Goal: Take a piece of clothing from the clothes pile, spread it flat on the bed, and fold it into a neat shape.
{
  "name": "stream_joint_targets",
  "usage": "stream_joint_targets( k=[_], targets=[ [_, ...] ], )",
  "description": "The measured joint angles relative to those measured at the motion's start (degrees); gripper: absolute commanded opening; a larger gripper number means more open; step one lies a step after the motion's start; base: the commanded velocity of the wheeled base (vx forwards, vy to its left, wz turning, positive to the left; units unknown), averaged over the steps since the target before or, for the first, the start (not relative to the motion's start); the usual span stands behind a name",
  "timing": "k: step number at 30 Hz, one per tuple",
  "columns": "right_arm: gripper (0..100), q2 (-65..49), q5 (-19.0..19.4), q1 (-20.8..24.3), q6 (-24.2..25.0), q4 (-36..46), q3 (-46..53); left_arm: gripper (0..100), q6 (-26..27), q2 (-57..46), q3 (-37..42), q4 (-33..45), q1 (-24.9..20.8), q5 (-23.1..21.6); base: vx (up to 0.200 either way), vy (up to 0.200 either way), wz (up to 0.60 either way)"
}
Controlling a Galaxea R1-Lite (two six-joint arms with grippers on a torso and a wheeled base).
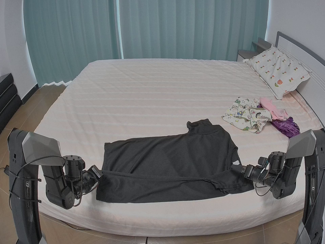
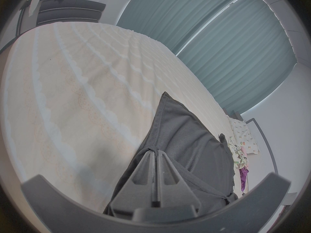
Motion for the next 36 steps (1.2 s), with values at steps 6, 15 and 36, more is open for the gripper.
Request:
stream_joint_targets(
  k=[6,15,36],
  targets=[
    [100,0.63,0.11,-0.37,0.28,-3.62,0.22,0,0.02,-0.04,0.05,0.0,0.0,0.0,0.0,0.0,0.0],
    [100,3.21,-0.39,1.05,-1.22,-3.69,0.13,0,0.0,-0.04,0.1,0.02,0.01,0.0,0.0,0.0,0.0],
    [0,2.96,-0.28,0.16,-0.27,-3.64,-0.52,0,-0.44,0.16,-0.01,0.02,0.23,0.05,0.0,0.0,0.0]
  ],
)
